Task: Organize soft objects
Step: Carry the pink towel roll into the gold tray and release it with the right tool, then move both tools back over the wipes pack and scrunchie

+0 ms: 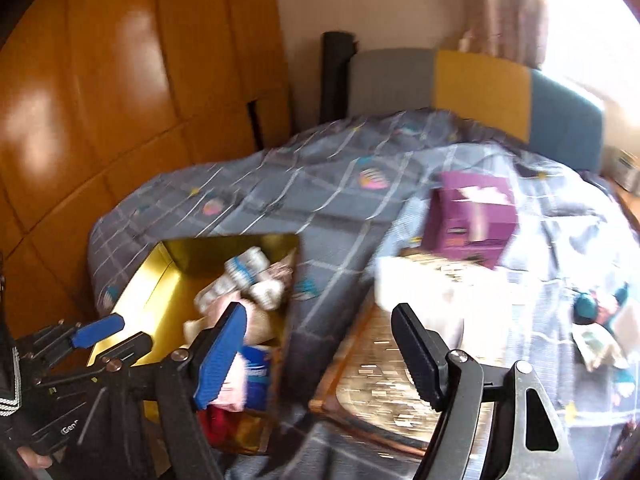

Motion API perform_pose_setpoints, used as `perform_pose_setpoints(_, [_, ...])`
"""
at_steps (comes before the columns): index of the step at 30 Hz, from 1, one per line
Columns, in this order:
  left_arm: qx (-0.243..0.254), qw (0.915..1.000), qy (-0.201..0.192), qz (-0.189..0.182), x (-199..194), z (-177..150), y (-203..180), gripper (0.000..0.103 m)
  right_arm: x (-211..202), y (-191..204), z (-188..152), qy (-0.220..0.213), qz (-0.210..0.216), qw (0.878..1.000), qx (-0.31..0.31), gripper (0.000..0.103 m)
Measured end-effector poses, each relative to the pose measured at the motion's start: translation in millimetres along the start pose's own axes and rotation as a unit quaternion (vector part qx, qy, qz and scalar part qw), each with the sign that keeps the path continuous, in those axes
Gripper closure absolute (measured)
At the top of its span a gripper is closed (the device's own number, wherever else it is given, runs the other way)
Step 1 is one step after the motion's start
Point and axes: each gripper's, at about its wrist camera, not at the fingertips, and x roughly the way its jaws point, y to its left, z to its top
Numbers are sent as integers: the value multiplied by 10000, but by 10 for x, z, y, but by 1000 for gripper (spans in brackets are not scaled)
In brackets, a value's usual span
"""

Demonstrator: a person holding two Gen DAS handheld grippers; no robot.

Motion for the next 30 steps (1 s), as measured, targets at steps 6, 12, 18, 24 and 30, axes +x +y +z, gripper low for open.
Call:
perform_pose_setpoints(6, [256,9995,-49,-150,-29,60,-238,58,-246,-546,23,-203,-531,9973,454,25])
perform_pose_setpoints(12, [489,9983,-132,-278,-80,118,-437,58,-395,-1101,-27,-198,-1090,9904,826,25])
perform_pose_setpoints(18, [715,9965,-178,-398,-114,166,-622,58,-495,-1606,-135,-136,-1591,9808,1117,25])
perform_pose_setpoints(24, [967,9936,-235,-531,-154,217,-838,58,-578,-2135,-228,-103,-2078,9688,1350,23])
perform_pose_setpoints(30, [1255,9890,-308,-718,-199,296,-1111,58,-640,-2747,-384,12,-2641,9511,1604,20])
